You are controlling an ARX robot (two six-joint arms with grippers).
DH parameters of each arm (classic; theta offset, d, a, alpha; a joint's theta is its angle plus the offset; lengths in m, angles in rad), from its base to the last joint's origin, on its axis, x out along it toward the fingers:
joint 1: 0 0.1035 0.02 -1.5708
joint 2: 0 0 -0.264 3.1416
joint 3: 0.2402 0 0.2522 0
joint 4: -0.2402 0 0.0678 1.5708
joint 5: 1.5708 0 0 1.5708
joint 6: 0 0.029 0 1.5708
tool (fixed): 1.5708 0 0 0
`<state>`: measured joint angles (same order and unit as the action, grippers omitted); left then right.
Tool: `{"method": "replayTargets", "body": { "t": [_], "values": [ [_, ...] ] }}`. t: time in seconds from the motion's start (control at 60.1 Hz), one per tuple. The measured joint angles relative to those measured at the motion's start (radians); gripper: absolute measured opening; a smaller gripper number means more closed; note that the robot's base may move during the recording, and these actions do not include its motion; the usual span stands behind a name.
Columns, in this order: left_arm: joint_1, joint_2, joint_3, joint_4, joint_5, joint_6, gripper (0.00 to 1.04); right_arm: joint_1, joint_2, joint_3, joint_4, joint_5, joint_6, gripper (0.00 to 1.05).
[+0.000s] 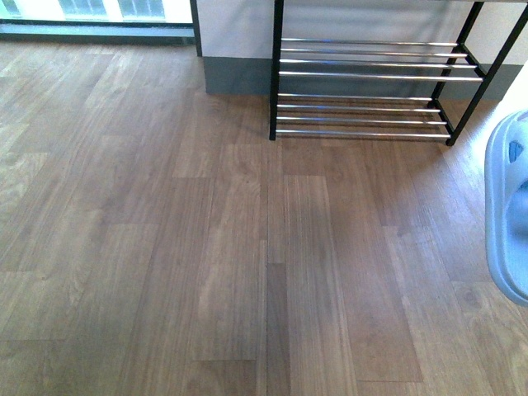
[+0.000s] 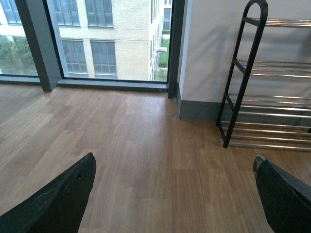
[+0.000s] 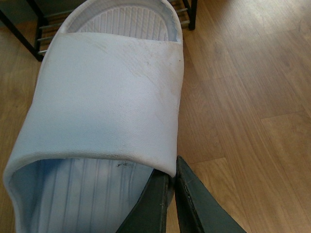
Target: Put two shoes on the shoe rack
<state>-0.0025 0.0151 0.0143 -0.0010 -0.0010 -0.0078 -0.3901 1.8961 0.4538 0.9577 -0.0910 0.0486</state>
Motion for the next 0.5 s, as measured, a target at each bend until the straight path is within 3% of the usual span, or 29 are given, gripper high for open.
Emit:
{"method": "replayTargets", "body": {
  "t": [0.499],
  "values": [
    [0.000, 0.000, 0.000, 0.001, 0.000, 0.000, 0.95, -0.001, -0.001, -0.002, -0.001, 0.000, 0.000, 0.01]
  ]
}}
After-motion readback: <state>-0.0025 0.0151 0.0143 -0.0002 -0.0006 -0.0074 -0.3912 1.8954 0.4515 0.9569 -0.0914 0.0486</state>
